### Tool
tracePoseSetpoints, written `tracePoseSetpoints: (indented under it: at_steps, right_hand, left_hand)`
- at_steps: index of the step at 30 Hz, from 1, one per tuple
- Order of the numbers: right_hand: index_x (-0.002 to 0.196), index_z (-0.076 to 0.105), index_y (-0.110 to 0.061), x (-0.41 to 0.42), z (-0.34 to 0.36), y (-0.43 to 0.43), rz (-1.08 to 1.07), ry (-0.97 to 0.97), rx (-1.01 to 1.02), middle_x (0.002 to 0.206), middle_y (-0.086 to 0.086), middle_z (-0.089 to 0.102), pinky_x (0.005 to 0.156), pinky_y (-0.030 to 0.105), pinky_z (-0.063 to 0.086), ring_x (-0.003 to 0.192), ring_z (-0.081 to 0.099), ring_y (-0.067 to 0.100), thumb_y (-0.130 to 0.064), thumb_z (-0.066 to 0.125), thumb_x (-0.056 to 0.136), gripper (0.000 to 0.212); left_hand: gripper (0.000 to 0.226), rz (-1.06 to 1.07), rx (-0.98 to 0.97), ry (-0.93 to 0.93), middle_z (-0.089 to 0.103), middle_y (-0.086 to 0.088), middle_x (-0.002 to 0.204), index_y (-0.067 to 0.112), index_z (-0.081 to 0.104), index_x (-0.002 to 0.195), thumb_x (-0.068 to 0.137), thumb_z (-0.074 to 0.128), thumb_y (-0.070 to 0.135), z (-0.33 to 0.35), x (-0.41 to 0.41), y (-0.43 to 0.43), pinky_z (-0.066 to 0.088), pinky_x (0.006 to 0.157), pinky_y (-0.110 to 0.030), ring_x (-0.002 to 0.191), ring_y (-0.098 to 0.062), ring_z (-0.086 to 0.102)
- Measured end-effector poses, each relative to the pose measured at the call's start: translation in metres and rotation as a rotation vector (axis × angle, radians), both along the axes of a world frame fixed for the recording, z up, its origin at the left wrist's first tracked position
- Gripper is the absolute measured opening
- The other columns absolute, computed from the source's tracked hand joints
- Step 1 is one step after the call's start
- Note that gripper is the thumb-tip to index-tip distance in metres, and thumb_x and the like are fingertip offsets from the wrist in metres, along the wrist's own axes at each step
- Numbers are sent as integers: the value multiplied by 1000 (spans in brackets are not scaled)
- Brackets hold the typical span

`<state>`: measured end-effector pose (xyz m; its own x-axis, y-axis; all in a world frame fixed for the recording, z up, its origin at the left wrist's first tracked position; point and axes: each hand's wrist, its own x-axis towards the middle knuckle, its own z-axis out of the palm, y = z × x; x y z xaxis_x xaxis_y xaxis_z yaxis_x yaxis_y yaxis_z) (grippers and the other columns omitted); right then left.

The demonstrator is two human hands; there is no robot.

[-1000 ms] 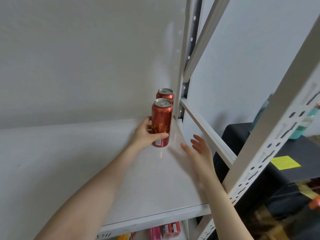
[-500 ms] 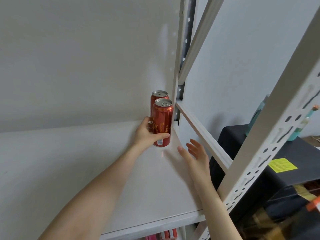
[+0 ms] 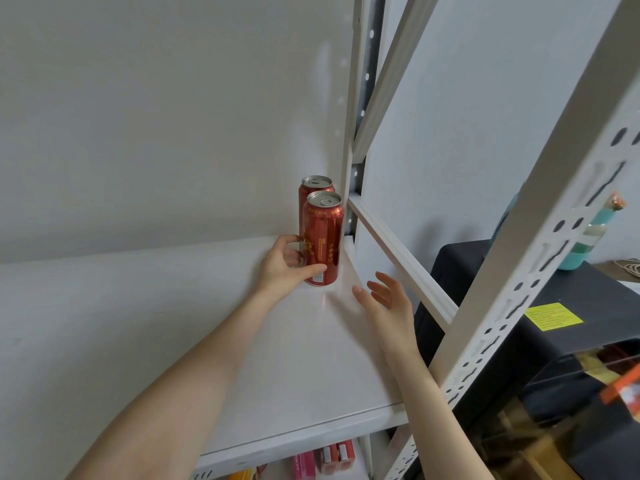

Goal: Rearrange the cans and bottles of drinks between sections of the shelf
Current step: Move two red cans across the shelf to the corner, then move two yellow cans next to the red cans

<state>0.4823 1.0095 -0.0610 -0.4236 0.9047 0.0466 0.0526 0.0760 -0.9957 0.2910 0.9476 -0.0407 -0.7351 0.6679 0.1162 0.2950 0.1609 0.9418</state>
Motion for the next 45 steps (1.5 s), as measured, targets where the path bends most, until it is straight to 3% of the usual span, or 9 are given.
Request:
tracePoseSetpoints:
  at_steps: [5,9,12,15,18,22,26,35,45]
  right_hand:
    - [138,45,-28,5,4,-17,15,-206,156,128,-7,57,94,28,37,122,52,14,-43,70,87,59]
    - [146,37,-23,13,10,-43,26,-470,359,146,-3,49,112,48,34,133,45,22,-48,61,90,66]
    - [150,32,-23,22,19,-66,52,-669,467,152,-4,42,115,47,23,139,38,22,-51,53,93,66]
    - [149,36,-20,35,21,-92,28,-773,636,150,0,46,112,46,28,136,43,24,-53,50,93,67]
    - [146,41,-18,47,23,-117,0,-849,759,147,5,50,110,49,32,134,47,28,-54,51,90,67]
    - [149,36,-21,65,34,-145,9,-960,848,153,6,43,115,52,26,141,38,28,-57,47,91,69]
    - [149,38,-19,82,46,-172,0,-1000,931,154,9,42,115,55,24,143,36,30,-58,47,91,70]
    - [150,37,-17,105,64,-267,103,-1011,1059,158,12,35,117,57,15,147,28,32,-60,44,92,73]
    - [145,45,-16,61,74,-378,98,-883,1118,153,13,42,115,57,22,143,36,33,-56,48,90,68]
  left_hand:
    - [63,9,-189,221,60,-9,125,16,50,136,82,80,29,-1,-9,-50,43,94,-29,119,-21,57]
    - [54,-3,-335,501,58,-8,135,16,48,139,92,65,36,2,-4,-101,43,101,-40,127,-28,51]
    - [56,8,-381,686,62,-13,130,8,55,135,94,50,45,8,7,-139,45,99,-42,121,-36,56]
    - [67,-2,-477,856,65,-17,127,7,58,131,89,35,53,9,15,-172,46,100,-50,121,-39,58]
    - [65,-7,-605,921,63,-18,131,10,60,129,88,35,53,17,31,-204,43,101,-59,125,-39,57]
    - [62,17,-634,1027,64,-19,130,10,64,125,86,38,50,25,60,-248,44,101,-62,124,-39,59]
    - [61,79,-637,1076,64,-21,130,9,65,124,86,40,48,27,84,-290,43,100,-63,123,-39,59]
    - [59,227,-669,1115,56,-20,140,12,60,132,84,70,44,42,131,-398,32,108,-65,133,-40,50]
    - [59,323,-769,1107,51,-16,146,16,57,136,88,61,50,46,106,-520,26,112,-63,139,-36,43]
